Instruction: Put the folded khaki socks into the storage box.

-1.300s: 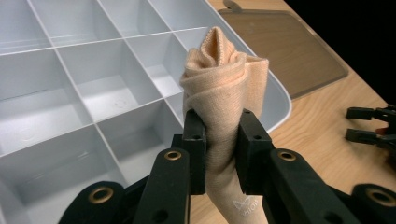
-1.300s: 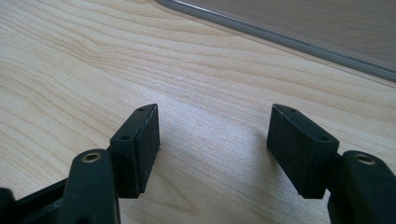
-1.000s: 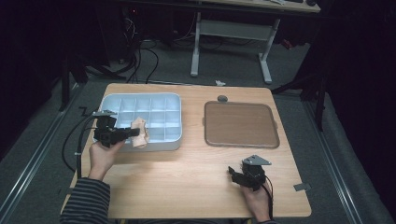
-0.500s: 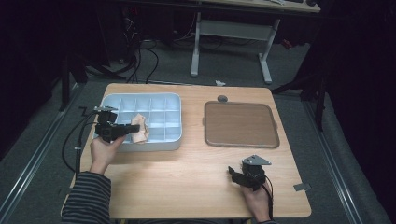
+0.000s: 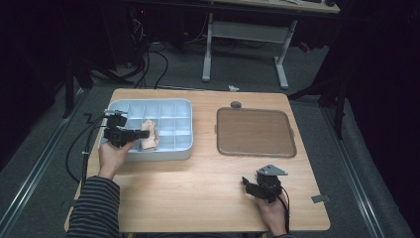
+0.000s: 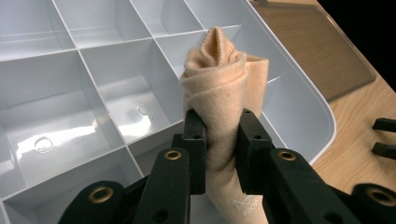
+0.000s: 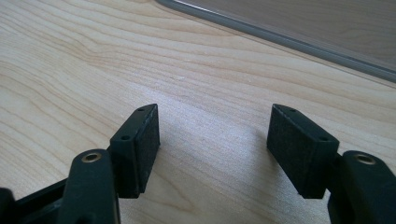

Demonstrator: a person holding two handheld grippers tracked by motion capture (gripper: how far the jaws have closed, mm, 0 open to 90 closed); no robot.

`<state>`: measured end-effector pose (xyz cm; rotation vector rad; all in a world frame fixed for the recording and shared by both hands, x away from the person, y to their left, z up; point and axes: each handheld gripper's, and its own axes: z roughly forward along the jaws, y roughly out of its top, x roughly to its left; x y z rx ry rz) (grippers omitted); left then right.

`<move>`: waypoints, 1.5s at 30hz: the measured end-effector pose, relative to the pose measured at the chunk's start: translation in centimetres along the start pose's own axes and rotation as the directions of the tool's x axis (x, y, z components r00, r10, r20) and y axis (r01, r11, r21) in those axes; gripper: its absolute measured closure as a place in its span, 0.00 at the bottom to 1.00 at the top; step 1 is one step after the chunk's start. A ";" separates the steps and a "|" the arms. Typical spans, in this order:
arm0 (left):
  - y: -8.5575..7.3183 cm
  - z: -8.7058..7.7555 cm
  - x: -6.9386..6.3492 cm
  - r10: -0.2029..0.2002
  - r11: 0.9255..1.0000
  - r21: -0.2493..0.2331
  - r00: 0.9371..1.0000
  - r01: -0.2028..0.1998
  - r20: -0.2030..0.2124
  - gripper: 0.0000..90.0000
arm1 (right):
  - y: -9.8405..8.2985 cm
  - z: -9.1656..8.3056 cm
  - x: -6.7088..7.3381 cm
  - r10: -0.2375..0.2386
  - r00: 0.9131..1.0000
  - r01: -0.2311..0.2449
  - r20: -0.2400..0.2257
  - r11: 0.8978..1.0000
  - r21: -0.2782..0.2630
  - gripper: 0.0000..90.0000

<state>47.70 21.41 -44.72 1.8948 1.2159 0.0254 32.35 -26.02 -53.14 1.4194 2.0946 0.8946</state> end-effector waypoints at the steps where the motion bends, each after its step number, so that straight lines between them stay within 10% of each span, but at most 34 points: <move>1: 0.0 0.1 0.0 0.000 1.000 0.006 1.000 0.000 0.003 0.85 | 0.0 0.0 0.0 0.000 1.000 0.000 0.000 1.000 0.000 0.38; 33: -0.7 2.3 0.3 0.073 0.986 0.157 0.993 -0.057 -0.095 0.85 | 0.0 0.0 0.0 -0.003 1.000 0.003 0.001 1.000 0.001 0.38; 45: -1.1 3.4 0.3 0.111 0.969 0.234 0.986 -0.080 -0.122 0.85 | 0.0 0.0 0.0 -0.003 1.000 0.003 0.001 1.000 0.001 0.38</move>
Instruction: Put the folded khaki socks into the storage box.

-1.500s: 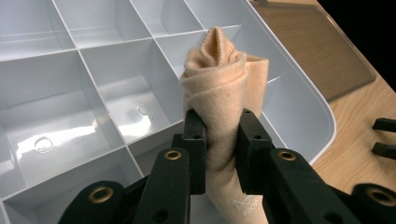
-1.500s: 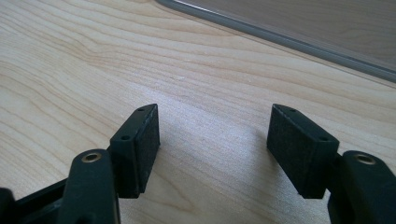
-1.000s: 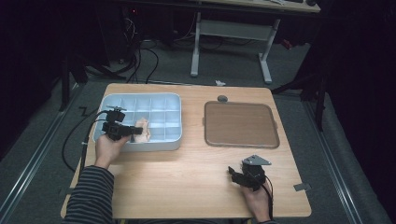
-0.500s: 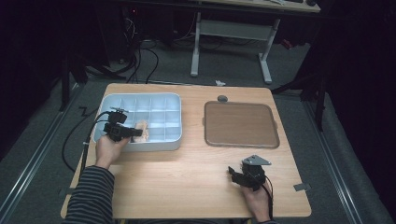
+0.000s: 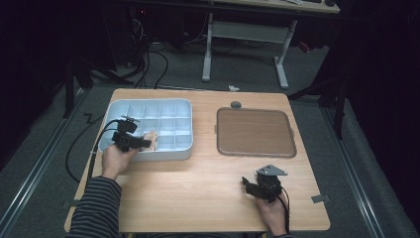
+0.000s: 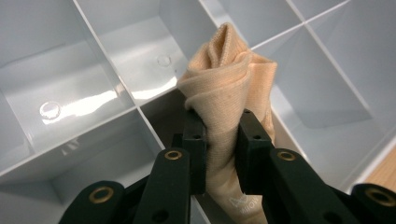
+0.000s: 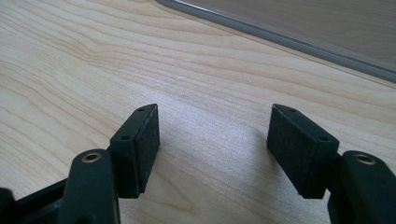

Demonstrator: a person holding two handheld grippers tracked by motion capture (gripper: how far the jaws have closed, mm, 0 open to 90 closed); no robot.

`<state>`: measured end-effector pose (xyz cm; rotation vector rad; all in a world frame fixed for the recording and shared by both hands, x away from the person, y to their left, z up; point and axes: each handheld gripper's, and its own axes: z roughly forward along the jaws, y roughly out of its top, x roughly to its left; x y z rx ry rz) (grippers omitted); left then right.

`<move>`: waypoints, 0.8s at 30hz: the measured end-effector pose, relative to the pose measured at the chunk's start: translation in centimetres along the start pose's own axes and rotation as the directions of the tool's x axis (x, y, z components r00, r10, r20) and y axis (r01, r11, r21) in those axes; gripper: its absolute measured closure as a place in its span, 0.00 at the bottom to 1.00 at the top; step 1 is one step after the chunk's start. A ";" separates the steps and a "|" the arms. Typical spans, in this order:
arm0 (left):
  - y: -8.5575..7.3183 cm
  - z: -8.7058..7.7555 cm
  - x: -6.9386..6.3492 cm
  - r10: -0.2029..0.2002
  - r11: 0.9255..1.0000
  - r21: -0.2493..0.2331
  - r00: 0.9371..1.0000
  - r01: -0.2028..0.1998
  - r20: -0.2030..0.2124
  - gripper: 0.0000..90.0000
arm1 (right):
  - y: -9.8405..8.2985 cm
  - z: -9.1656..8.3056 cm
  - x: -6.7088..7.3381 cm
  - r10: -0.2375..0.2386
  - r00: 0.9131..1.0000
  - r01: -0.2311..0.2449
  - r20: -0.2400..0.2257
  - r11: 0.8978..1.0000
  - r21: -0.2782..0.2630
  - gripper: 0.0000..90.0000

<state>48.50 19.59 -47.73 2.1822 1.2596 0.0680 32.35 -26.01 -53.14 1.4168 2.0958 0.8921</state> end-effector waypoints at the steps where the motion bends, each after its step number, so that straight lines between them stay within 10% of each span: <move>1: 0.0 0.1 0.0 0.004 1.000 0.007 1.000 -0.004 -0.001 0.85 | 0.0 0.0 0.0 -0.002 1.000 0.002 0.000 1.000 -0.001 0.38; 14: 0.1 -0.5 -0.4 0.005 1.000 -0.031 1.000 -0.005 -0.003 0.71 | 0.0 0.0 0.0 0.000 1.000 0.000 0.000 1.000 0.000 0.38; 24: 0.4 -1.9 -0.6 -0.023 0.988 -0.155 0.999 0.016 -0.042 0.73 | 0.0 0.0 0.0 -0.002 1.000 0.002 0.001 1.000 0.000 0.38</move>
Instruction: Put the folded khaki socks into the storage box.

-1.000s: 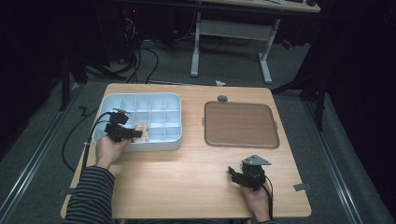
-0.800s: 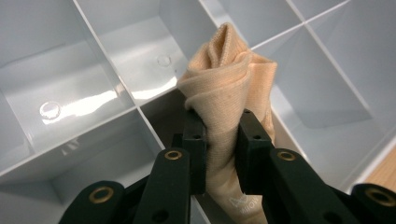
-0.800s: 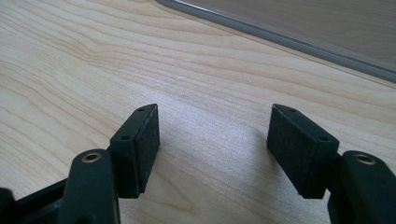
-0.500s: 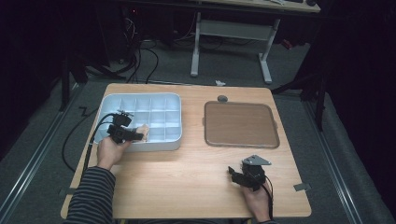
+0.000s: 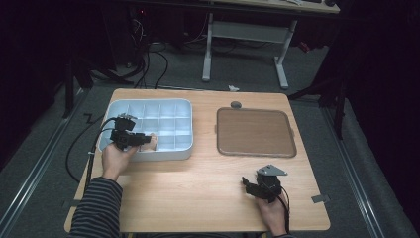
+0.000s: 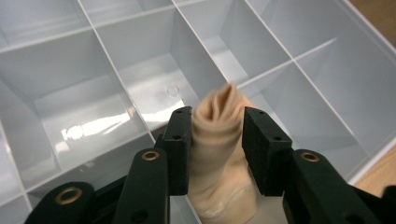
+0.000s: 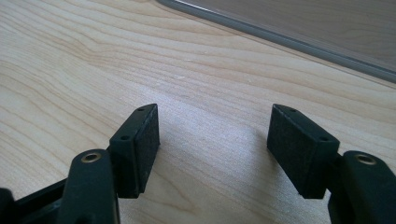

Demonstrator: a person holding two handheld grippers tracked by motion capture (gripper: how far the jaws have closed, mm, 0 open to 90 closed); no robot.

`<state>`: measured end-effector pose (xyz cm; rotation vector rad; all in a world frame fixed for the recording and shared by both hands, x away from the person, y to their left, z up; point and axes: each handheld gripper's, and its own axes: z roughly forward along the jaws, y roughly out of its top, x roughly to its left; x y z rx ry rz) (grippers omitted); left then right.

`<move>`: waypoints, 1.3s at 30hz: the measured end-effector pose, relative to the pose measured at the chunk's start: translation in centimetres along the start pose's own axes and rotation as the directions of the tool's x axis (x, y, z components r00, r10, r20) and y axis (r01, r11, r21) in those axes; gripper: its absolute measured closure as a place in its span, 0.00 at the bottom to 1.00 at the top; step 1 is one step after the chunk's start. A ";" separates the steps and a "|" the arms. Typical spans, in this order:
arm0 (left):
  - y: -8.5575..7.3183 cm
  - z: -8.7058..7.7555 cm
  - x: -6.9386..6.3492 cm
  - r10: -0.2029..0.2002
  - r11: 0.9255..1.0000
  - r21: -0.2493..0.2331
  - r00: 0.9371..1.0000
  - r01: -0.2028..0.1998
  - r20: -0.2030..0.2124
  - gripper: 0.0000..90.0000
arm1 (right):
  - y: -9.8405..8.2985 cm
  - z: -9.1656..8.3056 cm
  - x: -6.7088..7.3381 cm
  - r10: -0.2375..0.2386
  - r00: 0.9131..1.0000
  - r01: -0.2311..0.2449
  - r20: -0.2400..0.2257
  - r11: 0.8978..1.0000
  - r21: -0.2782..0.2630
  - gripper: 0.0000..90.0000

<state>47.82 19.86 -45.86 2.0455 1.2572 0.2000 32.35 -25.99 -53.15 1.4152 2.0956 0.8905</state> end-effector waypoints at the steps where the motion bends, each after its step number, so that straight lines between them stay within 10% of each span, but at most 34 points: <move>1: 0.0 0.1 0.0 -0.005 1.000 0.000 1.000 0.005 0.001 0.77 | 0.0 0.0 0.0 0.000 1.000 0.000 0.000 1.000 0.000 0.38; 17: -0.3 1.9 0.0 0.023 0.995 0.102 0.997 -0.015 -0.073 0.93 | 0.0 0.0 0.0 -0.001 1.000 0.001 0.000 1.000 0.000 0.38; 39: -0.4 -0.4 -1.4 0.066 0.998 0.012 0.997 -0.066 -0.046 0.67 | 0.0 0.0 0.0 0.001 1.000 -0.001 -0.002 1.000 0.001 0.38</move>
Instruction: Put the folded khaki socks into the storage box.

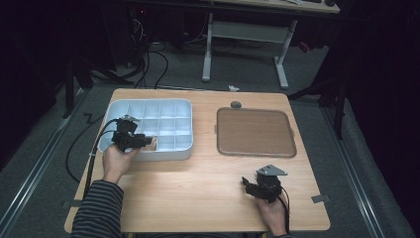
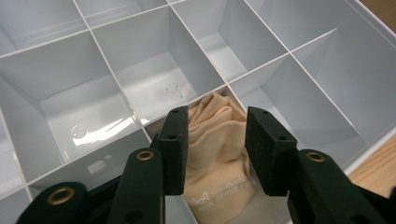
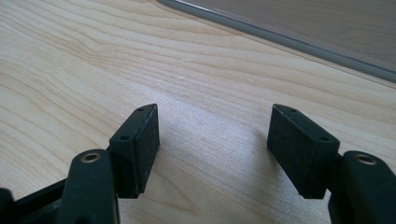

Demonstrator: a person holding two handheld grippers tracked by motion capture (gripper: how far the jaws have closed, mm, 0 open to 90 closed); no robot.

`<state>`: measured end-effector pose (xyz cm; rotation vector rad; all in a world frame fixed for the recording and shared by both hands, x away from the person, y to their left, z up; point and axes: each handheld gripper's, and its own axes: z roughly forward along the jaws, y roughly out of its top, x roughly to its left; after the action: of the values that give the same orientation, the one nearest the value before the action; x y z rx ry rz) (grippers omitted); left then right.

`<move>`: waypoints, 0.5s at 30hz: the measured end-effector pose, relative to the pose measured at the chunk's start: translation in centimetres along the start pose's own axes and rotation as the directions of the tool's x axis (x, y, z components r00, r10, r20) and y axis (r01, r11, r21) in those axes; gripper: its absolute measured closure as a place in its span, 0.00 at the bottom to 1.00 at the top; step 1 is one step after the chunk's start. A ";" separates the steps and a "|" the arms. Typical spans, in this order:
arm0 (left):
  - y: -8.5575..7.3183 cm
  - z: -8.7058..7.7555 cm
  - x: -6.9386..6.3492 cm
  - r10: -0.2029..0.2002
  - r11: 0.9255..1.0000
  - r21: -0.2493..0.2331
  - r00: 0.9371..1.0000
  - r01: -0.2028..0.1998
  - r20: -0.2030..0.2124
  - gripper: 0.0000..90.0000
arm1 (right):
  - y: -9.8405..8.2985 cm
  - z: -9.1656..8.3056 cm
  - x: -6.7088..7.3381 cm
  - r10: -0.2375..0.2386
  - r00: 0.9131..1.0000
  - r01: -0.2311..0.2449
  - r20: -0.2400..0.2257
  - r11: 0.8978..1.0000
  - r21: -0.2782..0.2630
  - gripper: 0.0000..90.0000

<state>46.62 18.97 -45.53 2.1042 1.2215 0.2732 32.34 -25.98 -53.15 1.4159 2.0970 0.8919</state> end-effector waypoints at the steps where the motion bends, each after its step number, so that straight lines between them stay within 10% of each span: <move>1: 0.0 -0.1 -0.1 0.001 1.000 -0.004 1.000 -0.001 0.005 0.66 | 0.0 0.0 0.0 0.000 1.000 0.000 0.000 1.000 0.000 0.38; 15: -1.3 -2.2 -0.6 0.005 0.999 -0.048 1.000 -0.004 0.007 0.62 | 0.0 0.0 0.0 0.000 1.000 0.000 -0.001 1.000 0.000 0.38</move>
<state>44.31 19.92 -44.63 2.0655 1.1948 0.2938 32.33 -25.98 -53.14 1.4160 2.0978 0.8928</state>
